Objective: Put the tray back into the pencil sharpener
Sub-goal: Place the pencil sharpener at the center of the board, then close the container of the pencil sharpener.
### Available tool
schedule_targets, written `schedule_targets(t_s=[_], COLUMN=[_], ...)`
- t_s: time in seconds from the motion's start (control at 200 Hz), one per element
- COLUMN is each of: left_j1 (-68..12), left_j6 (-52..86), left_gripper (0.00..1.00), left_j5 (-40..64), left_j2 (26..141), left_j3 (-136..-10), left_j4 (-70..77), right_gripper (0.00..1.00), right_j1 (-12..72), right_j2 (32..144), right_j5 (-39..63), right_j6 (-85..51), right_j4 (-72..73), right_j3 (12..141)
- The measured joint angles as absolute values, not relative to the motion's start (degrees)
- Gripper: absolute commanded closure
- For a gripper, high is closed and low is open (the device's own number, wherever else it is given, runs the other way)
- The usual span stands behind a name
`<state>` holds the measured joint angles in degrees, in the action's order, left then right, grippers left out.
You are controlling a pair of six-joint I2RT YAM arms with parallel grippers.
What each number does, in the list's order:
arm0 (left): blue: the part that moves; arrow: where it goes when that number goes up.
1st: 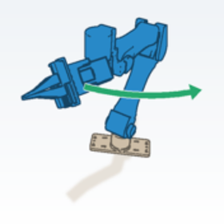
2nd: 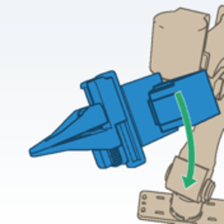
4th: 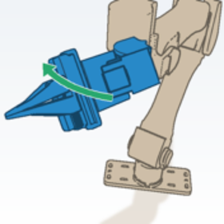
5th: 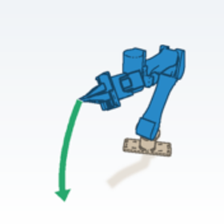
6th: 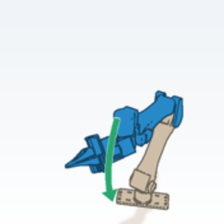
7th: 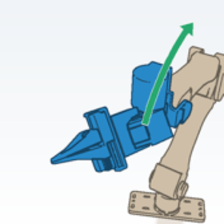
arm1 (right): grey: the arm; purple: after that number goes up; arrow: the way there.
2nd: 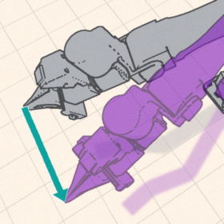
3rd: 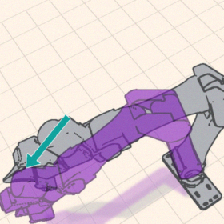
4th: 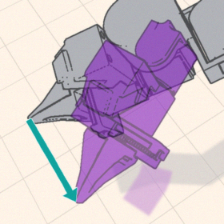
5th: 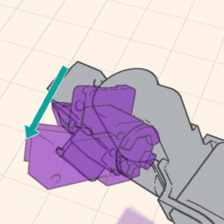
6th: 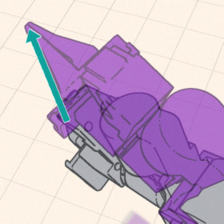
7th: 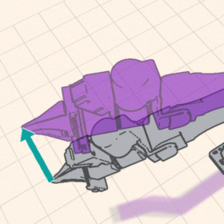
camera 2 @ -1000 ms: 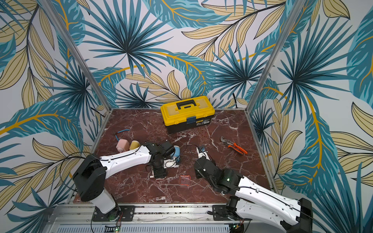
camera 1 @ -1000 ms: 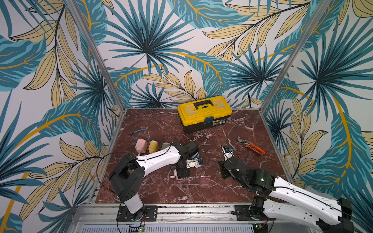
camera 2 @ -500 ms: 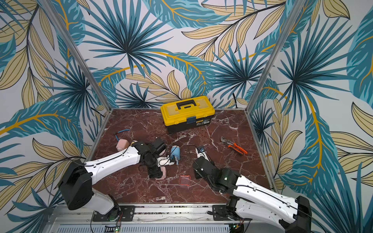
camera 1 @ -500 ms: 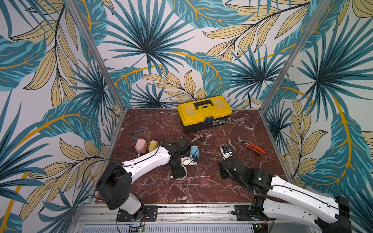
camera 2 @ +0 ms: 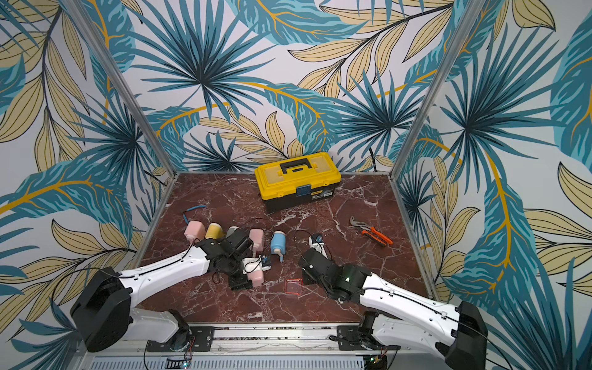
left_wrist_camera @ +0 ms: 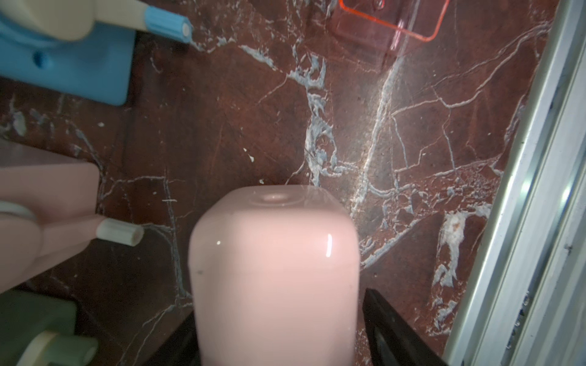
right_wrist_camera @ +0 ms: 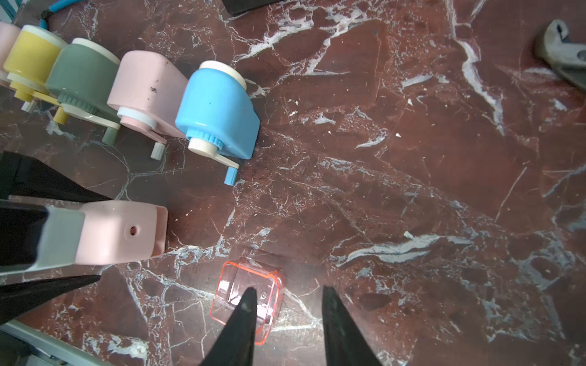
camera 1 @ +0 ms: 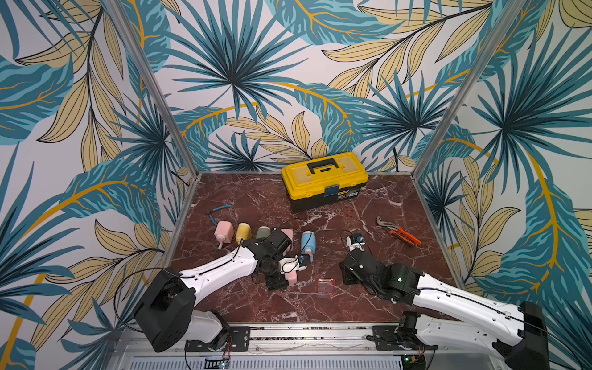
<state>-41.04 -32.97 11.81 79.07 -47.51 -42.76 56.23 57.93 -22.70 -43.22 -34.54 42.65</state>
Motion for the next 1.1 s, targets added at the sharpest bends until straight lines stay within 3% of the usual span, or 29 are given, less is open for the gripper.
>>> schedule_targets(t_s=[0.22, 0.606, 1.102], left_j1=[-41.04, -45.36, -49.82], left_j6=[-33.91, -33.82, -32.75], left_gripper=[0.43, 0.45, 0.45], left_j5=[11.64, 11.55, 12.14], left_j2=[78.52, 79.18, 83.61], left_j3=[-46.3, -46.46, -48.95], left_j4=[-39.64, -37.71, -31.64], right_gripper=[0.69, 0.65, 0.73], right_j1=[55.05, 51.29, 50.65], right_j2=[62.83, 71.33, 73.89], right_j5=[-18.44, -3.66, -0.97], right_j6=[-49.28, -55.11, -59.59], right_j4=[-35.88, -31.38, -27.16], right_j3=[43.77, 42.76, 37.54])
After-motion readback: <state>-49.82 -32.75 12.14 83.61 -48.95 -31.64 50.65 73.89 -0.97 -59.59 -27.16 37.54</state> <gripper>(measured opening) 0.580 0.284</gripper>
